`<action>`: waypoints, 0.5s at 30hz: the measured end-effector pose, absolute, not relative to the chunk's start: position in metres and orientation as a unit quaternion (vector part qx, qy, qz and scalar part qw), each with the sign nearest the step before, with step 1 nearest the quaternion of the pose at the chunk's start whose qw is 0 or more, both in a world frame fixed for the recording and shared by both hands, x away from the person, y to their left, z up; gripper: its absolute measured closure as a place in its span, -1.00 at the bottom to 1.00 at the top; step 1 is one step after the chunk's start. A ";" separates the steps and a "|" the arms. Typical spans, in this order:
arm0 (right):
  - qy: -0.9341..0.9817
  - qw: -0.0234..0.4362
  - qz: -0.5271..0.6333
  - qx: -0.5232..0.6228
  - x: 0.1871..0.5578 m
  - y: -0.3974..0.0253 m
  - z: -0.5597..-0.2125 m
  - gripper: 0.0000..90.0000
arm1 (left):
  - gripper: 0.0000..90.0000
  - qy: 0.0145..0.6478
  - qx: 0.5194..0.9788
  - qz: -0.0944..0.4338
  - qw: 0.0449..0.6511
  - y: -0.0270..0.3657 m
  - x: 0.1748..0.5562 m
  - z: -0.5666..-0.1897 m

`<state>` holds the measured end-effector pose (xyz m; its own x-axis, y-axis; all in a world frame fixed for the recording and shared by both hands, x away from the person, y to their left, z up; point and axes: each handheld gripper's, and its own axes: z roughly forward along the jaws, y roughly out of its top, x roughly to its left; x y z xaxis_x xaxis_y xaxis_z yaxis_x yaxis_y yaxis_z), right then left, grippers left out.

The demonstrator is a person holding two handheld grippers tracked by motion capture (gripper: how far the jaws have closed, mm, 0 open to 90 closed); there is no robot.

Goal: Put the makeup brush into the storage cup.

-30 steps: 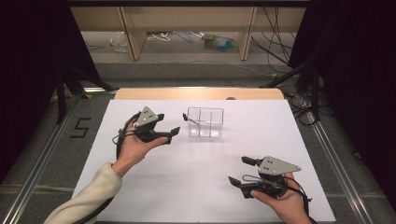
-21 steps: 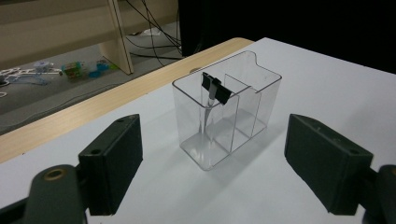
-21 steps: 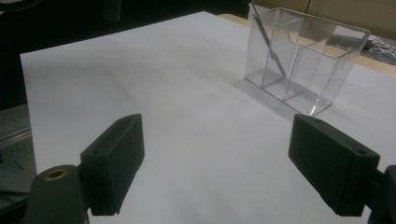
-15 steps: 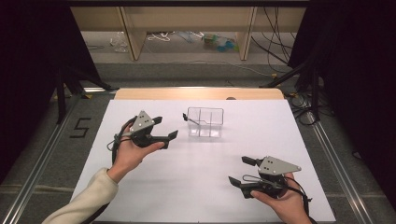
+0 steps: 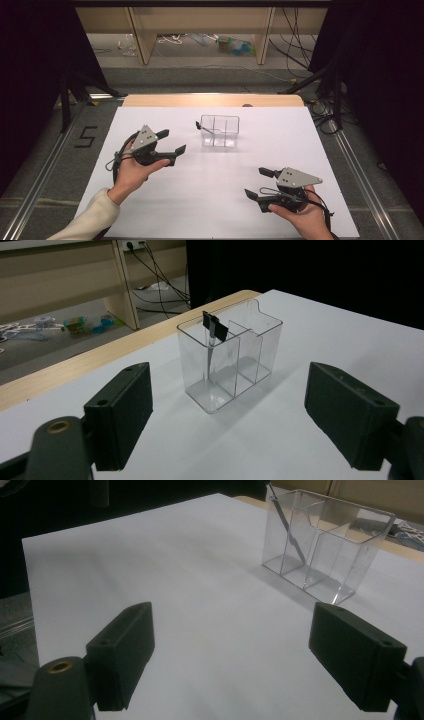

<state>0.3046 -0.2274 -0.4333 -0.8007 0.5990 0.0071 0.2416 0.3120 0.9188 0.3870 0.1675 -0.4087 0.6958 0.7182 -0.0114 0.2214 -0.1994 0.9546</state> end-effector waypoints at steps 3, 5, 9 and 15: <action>0.792 0.171 0.523 0.265 0.305 -0.227 -0.433 -0.56 | -0.57 0.311 0.740 0.227 0.552 0.168 0.382 -0.409; 0.791 0.173 0.524 0.266 0.305 -0.227 -0.433 -0.56 | -0.57 0.309 0.740 0.227 0.553 0.169 0.379 -0.410; 0.792 0.170 0.523 0.266 0.304 -0.228 -0.433 -0.56 | -0.57 0.304 0.735 0.227 0.562 0.171 0.372 -0.411; 0.794 0.168 0.521 0.265 0.305 -0.228 -0.433 -0.56 | -0.58 0.296 0.731 0.223 0.573 0.177 0.361 -0.415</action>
